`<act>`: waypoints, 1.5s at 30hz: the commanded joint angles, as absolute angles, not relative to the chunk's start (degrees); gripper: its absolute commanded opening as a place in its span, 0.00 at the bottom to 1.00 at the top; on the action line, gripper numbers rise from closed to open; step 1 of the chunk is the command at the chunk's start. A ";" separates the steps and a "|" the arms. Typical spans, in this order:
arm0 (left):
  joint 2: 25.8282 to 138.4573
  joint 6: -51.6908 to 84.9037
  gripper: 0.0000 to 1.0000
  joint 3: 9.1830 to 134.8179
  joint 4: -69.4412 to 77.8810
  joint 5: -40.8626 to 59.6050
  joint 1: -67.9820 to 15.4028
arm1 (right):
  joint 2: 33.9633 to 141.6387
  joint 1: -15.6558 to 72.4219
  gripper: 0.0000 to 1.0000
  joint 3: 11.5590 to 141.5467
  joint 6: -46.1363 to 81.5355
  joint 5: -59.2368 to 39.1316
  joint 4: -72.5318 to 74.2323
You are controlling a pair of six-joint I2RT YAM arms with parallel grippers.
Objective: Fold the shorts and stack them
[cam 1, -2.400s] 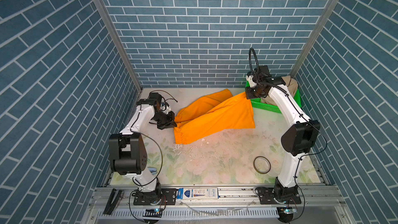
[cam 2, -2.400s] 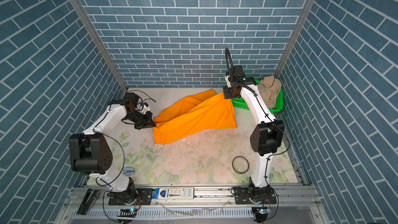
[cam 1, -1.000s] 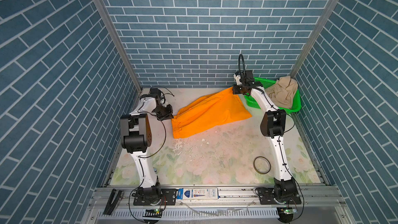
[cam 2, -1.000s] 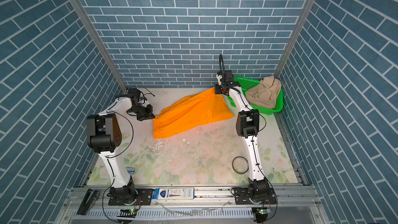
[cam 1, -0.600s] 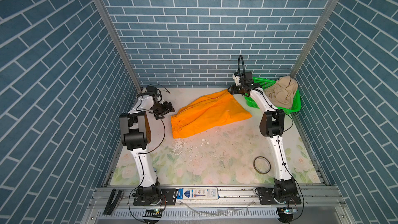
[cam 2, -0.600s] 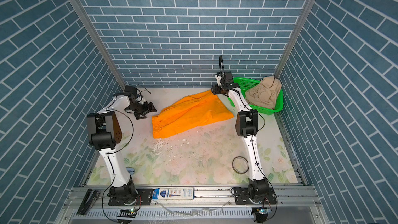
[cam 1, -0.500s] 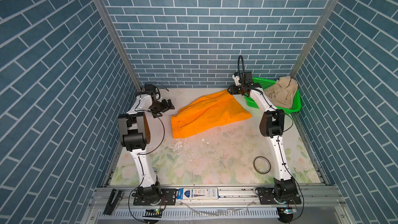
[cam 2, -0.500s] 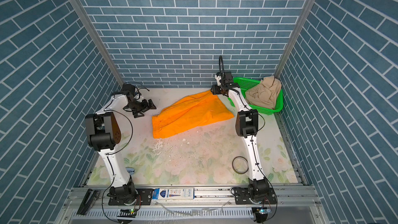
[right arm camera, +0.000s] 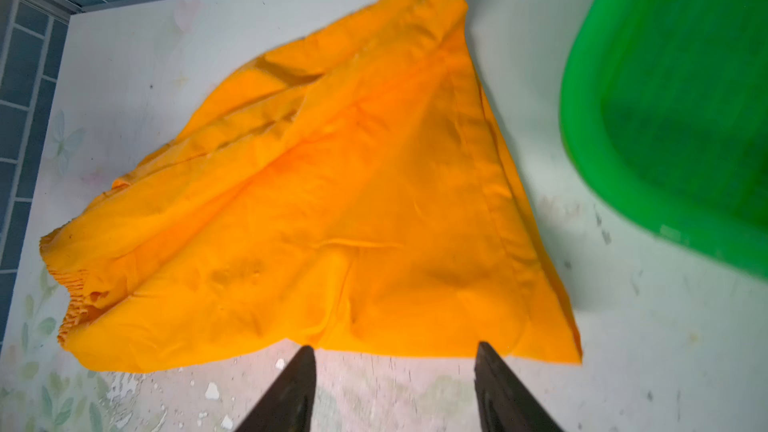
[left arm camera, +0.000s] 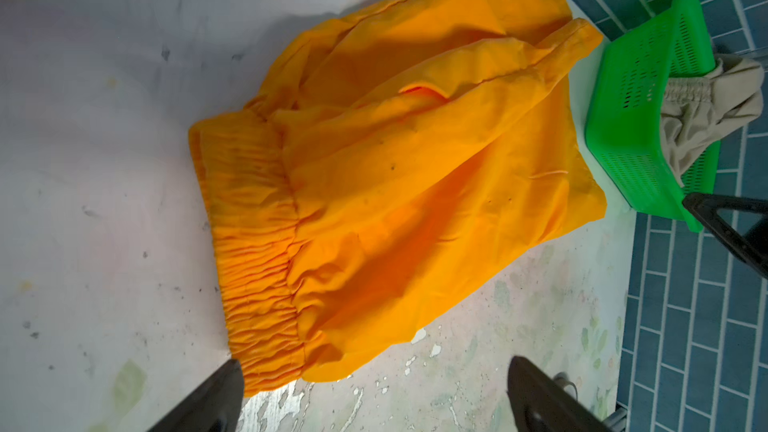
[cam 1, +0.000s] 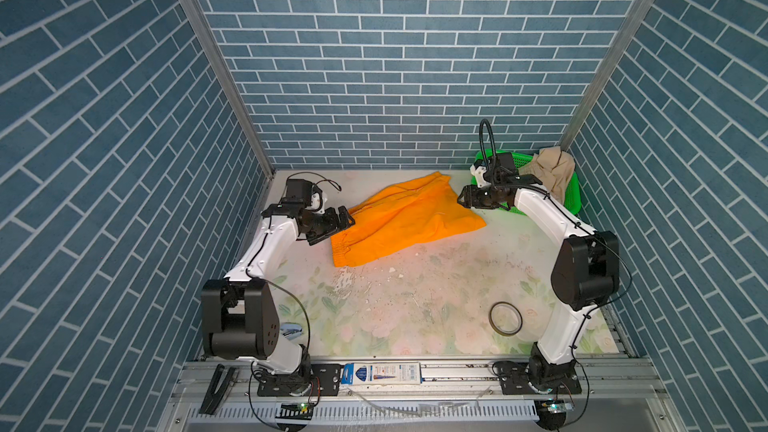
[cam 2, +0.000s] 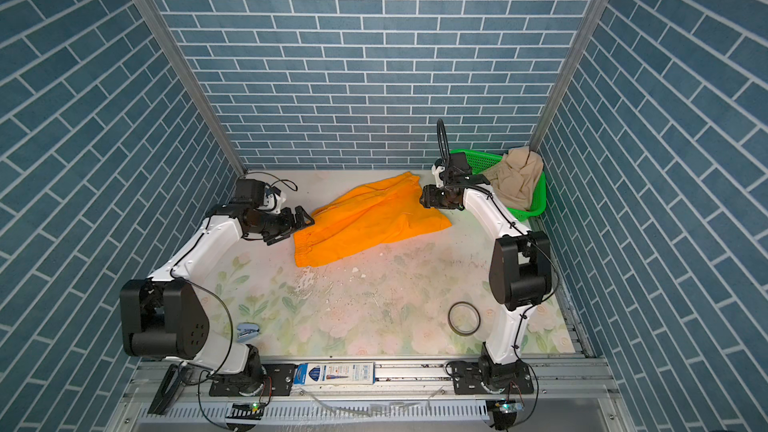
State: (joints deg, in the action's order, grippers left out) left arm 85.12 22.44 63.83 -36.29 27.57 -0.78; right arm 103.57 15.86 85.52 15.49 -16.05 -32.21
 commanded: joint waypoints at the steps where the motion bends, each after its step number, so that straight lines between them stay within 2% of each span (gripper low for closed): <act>1: 81.71 24.46 1.00 57.46 -34.46 22.91 0.53 | 98.12 16.02 0.63 74.14 24.28 -15.32 -25.16; 4: 80.26 25.29 1.00 52.83 -31.79 22.34 0.94 | 93.84 15.74 0.65 64.56 28.34 -14.73 -18.13; 8: 81.91 29.17 1.00 46.92 -19.67 29.08 2.37 | 92.89 14.65 0.67 57.96 32.31 -16.67 -8.33; 14: 87.01 28.26 1.00 46.15 -15.25 31.98 2.43 | 95.36 13.65 0.67 54.00 35.86 -18.89 3.69; 16: 88.80 27.77 0.94 46.47 -14.86 32.51 2.40 | 96.91 13.37 0.67 53.67 37.00 -19.54 6.47; 18: 90.23 27.45 0.83 46.99 -15.02 32.89 2.38 | 98.34 13.22 0.67 53.60 38.00 -19.96 8.38; 25: 93.81 23.36 0.30 50.27 -23.63 30.30 2.46 | 101.04 12.74 0.67 53.61 38.07 -19.55 8.84; 31: 93.55 18.35 0.00 52.53 -35.70 25.47 3.09 | 97.40 12.65 0.66 52.98 34.38 -17.19 0.46; 37: 84.16 18.69 0.01 47.65 -41.96 23.02 6.50 | 87.95 14.67 0.66 51.82 28.13 -12.88 -13.81; 38: 82.98 19.01 0.16 47.63 -42.05 22.47 6.55 | 86.99 15.21 0.66 52.43 27.07 -12.37 -15.75; 39: 81.94 19.26 0.43 48.15 -42.53 22.00 6.82 | 86.35 15.82 0.66 53.23 26.08 -12.10 -17.47; 41: 81.62 18.74 0.48 50.18 -43.52 21.32 7.47 | 85.50 16.91 0.66 55.01 24.62 -11.57 -18.89; 42: 81.73 18.39 0.55 51.48 -43.91 21.10 7.85 | 85.59 17.42 0.66 56.00 23.91 -11.55 -18.73; 45: 81.24 17.62 0.64 55.62 -44.79 21.38 8.16 | 88.80 18.56 0.65 59.88 22.31 -11.98 -17.03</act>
